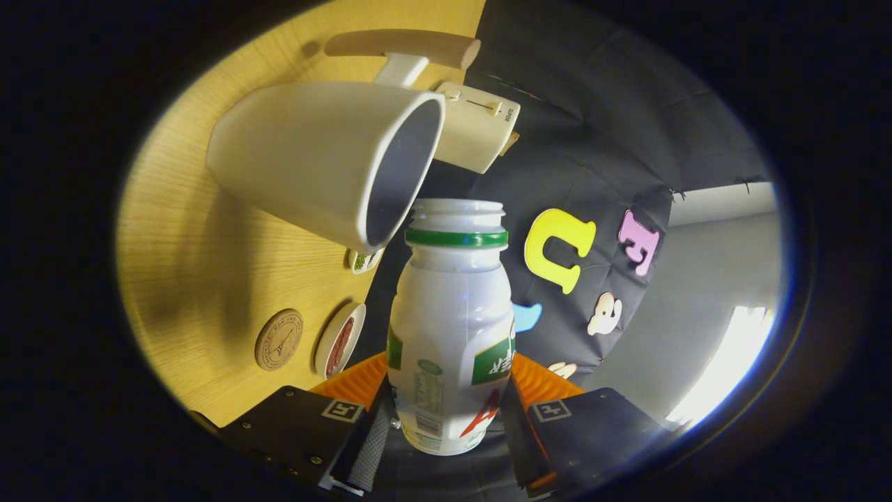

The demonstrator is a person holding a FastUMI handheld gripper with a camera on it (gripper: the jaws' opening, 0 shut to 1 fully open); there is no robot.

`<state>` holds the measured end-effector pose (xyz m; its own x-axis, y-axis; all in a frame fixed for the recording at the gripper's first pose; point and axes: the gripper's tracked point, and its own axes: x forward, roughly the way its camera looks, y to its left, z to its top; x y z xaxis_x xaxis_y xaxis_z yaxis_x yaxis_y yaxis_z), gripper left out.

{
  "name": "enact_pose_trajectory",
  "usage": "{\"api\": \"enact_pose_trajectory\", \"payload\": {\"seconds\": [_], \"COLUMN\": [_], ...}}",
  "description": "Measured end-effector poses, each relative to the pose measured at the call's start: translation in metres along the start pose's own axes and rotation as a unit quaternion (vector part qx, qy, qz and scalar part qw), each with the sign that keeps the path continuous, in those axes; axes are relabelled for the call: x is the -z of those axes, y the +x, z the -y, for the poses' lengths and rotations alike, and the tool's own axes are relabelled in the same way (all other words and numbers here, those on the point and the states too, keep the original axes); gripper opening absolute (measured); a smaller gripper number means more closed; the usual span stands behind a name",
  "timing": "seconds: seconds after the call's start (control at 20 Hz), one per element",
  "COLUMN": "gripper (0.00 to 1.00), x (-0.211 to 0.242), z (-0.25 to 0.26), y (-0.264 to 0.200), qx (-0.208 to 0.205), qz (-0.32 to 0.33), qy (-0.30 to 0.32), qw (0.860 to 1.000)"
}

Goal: Take the bottle from table, then pour the juice into the cup, finally place the bottle on the coaster

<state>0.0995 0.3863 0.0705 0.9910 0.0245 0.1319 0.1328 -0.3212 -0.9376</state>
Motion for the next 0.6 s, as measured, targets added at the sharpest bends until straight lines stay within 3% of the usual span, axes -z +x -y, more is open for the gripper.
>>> {"api": "enact_pose_trajectory", "payload": {"seconds": [0.4,0.6], "gripper": [0.73,0.72], "x": [0.003,0.006], "z": [-0.016,-0.014], "y": [0.006,0.009], "qx": [-0.036,-0.031], "qz": [0.012,0.013], "qy": [0.131,0.175], "qw": [0.991,0.984]}}
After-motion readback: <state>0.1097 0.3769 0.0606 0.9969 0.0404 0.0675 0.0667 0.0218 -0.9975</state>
